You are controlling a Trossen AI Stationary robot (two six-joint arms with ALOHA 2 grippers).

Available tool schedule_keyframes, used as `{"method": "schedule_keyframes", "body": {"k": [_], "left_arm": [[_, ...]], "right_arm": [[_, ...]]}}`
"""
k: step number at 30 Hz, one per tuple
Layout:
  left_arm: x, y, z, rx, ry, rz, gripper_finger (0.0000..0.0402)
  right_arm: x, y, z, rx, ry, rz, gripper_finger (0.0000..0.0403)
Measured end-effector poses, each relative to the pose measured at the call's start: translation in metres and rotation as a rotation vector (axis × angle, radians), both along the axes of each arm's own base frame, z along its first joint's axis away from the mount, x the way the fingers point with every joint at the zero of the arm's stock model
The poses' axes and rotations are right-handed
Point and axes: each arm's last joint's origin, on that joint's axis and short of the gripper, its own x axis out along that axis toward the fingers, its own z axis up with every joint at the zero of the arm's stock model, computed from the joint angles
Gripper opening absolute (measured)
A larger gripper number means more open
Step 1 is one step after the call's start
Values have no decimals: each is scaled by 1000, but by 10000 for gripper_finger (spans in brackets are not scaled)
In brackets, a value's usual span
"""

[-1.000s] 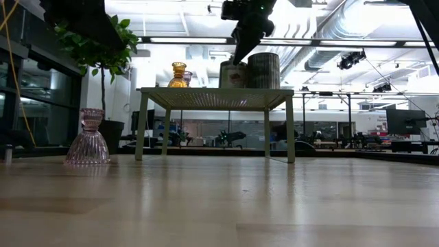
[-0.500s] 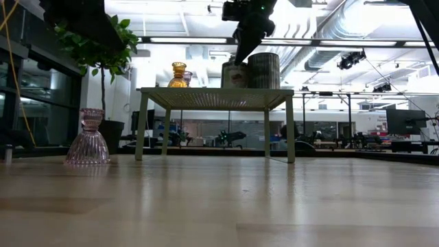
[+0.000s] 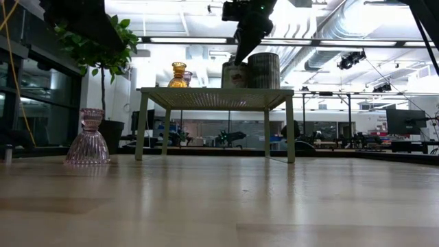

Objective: Pick & Place candle stick holders
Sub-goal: Put the scented candle on the shelf, then put the pink candle holder on the shelf

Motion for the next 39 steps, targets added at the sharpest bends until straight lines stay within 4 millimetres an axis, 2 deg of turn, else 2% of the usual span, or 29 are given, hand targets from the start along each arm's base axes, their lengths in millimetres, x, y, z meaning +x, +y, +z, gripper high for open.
{"method": "schedule_keyframes", "body": {"k": [15, 31, 39], "left_arm": [[0, 0, 0, -10, 2, -1, 1], [0, 0, 0, -14, 7, -2, 1], [0, 0, 0, -13, 8, -1, 1]], "right_arm": [[0, 0, 0, 16, -9, -15, 5], [0, 0, 4, 8, -32, -16, 99], [-7, 3, 25, -3, -78, -24, 114]]}}
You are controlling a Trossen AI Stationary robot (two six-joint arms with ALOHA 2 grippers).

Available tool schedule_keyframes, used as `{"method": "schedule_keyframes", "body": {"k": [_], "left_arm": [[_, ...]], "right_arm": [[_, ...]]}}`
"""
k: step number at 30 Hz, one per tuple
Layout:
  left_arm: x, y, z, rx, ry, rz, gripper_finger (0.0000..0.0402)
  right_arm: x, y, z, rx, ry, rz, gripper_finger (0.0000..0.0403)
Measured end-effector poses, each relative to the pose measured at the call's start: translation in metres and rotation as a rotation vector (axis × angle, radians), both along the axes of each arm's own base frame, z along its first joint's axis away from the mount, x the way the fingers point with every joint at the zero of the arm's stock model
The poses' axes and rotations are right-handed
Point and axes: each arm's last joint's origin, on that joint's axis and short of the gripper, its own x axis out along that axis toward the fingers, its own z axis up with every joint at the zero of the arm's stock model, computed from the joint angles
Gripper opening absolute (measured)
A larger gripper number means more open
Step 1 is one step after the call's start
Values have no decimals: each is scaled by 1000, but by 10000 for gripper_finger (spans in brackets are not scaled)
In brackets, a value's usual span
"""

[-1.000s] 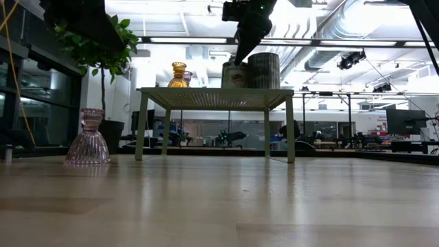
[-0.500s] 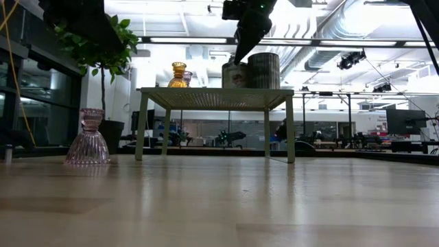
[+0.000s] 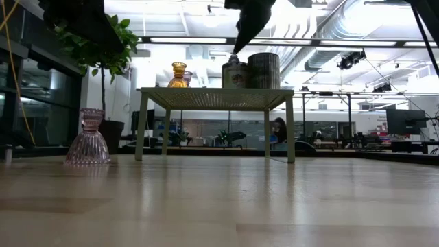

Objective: Pick & Place candle stick holders
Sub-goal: Put the pink candle holder on the shelf

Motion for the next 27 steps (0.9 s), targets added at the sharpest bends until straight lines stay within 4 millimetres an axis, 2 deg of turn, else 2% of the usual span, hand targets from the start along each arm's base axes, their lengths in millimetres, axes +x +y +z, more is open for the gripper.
{"method": "schedule_keyframes", "body": {"k": [7, 12, 16, 22, 27], "left_arm": [[0, 0, 0, 2, 2, 0, 1], [0, 0, 0, 3, 4, 0, 1], [-1, 0, 0, 3, 12, -1, 1], [-1, 0, 0, -2, 16, -1, 1], [-1, 0, 0, -3, 16, -1, 1]], "right_arm": [[-13, 9, 23, 35, 6, -19, 114], [-28, 30, 37, 52, 26, 4, 115], [-47, 45, 46, 53, 24, 20, 114], [-80, 61, 44, 59, -40, -1, 114], [-111, 76, 20, 68, -124, -10, 114]]}}
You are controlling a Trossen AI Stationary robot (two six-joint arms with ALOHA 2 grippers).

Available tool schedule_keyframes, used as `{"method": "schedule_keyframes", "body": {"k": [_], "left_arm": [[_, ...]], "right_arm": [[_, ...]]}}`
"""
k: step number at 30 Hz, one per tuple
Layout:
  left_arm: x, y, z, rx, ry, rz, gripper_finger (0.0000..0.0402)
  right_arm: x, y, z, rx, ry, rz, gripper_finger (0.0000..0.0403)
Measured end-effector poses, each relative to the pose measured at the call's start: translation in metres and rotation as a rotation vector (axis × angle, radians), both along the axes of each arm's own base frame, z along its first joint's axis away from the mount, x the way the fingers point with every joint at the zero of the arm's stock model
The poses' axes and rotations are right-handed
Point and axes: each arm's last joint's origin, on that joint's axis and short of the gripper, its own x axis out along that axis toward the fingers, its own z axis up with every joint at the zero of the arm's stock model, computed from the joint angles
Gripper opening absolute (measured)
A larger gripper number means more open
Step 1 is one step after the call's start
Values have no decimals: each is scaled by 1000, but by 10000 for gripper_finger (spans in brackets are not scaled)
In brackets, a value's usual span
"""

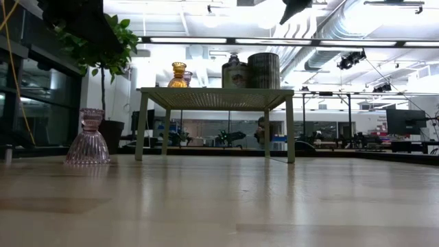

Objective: Pick & Place candle stick holders
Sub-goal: Put the pink candle holder on the shelf

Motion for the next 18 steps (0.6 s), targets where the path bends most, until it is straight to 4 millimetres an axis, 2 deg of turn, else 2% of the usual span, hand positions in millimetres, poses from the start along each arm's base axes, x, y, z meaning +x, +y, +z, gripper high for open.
{"method": "schedule_keyframes", "body": {"k": [4, 9, 18], "left_arm": [[0, 0, 0, -4, 3, 0, 1], [-1, 0, -1, -8, 19, -2, 1], [-1, 0, -2, -63, 61, -5, 1]], "right_arm": [[-22, 16, -30, 16, -84, 11, 114], [-40, 34, -74, 41, -183, 44, 114], [-51, 50, -143, 41, -342, 119, 114]]}}
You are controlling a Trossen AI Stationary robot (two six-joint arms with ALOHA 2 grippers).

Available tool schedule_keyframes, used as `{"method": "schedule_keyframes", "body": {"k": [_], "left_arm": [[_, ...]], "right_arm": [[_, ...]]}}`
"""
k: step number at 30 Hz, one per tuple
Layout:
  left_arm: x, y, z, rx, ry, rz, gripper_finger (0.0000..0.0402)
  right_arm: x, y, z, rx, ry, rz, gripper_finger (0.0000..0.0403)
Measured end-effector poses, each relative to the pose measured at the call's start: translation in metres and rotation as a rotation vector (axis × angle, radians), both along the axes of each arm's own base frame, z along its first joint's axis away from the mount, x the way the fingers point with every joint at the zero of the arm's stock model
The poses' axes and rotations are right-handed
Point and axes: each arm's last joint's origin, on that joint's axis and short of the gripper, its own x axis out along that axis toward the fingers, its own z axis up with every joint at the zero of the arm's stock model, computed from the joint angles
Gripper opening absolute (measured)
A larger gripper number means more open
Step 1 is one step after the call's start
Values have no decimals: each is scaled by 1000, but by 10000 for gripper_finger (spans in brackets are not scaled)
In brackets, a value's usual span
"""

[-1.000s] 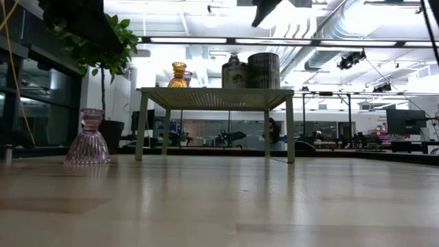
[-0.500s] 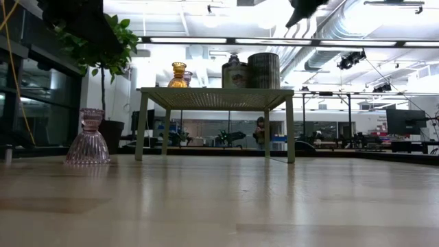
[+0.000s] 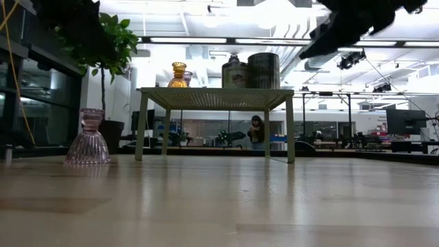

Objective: Pick & Place candle stick holders
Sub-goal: Put the pink candle holder on the shelf

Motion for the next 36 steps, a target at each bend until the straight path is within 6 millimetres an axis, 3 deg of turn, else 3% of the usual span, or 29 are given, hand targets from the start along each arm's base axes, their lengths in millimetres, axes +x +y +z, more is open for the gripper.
{"method": "schedule_keyframes", "body": {"k": [4, 7, 14, 20, 27, 36], "left_arm": [[0, 2, -1, -33, 38, 7, 7], [3, 11, -3, -86, 108, 48, 34], [16, 51, -7, -250, 324, 169, 113], [28, 85, -7, -470, 475, 144, 126], [32, 113, -7, -569, 461, 232, 127], [39, 120, -7, -651, 387, 266, 127]], "right_arm": [[-2, 2, -25, -1, -1, 13, 114], [-5, 3, -39, 2, 34, 14, 114], [-13, 4, -67, 62, 88, 11, 114], [-19, 6, -86, 126, 107, 51, 114], [-19, 6, -85, 103, 98, 58, 114], [-19, 5, -85, 95, 98, 61, 114]]}}
